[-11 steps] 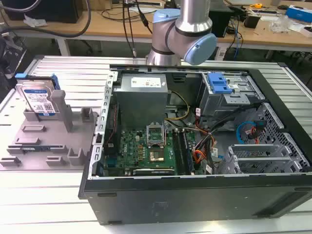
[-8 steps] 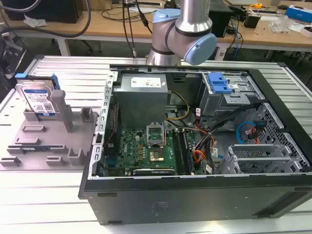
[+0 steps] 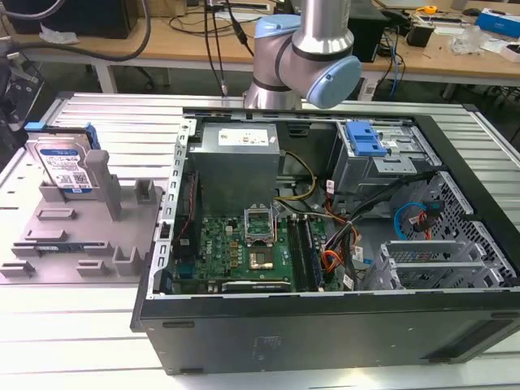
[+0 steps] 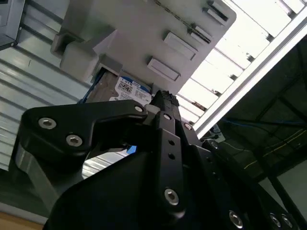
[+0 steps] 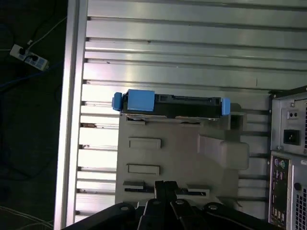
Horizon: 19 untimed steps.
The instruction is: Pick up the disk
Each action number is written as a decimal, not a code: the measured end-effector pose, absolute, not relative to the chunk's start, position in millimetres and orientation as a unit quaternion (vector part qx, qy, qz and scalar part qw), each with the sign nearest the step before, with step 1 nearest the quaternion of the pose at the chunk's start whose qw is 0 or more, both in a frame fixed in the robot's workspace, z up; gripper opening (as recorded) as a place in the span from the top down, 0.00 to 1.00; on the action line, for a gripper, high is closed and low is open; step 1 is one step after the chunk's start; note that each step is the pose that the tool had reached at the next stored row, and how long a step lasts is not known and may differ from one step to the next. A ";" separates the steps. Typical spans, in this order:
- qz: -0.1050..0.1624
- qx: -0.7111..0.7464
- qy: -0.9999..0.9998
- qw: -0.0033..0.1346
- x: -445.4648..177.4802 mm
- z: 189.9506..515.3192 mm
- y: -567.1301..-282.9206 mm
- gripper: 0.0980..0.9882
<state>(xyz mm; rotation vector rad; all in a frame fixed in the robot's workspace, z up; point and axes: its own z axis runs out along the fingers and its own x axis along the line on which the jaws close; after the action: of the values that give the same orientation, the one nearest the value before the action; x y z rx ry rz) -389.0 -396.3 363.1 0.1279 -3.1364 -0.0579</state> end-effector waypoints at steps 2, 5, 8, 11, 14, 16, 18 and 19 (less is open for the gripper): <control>-0.018 0.074 -0.997 0.002 -389.0 363.0 -396.2 0.99; -0.018 0.121 -0.993 0.002 -389.0 362.7 -396.2 0.99; -0.018 0.175 -0.984 0.003 -389.0 362.2 -396.3 0.99; -0.018 0.214 -0.977 0.004 -389.0 361.8 -396.2 0.85; -0.018 0.252 -0.967 0.005 -388.9 361.3 -396.3 0.71; -0.018 0.272 -0.962 0.005 -389.0 361.1 -396.2 0.57; -0.018 0.290 -0.957 0.005 -389.0 360.8 -396.3 0.57; -0.017 0.306 -0.952 0.006 -388.9 360.6 -396.3 0.57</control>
<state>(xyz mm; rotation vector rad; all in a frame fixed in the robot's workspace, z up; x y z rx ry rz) -388.9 -396.3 360.6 0.9574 -2.9799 -0.0545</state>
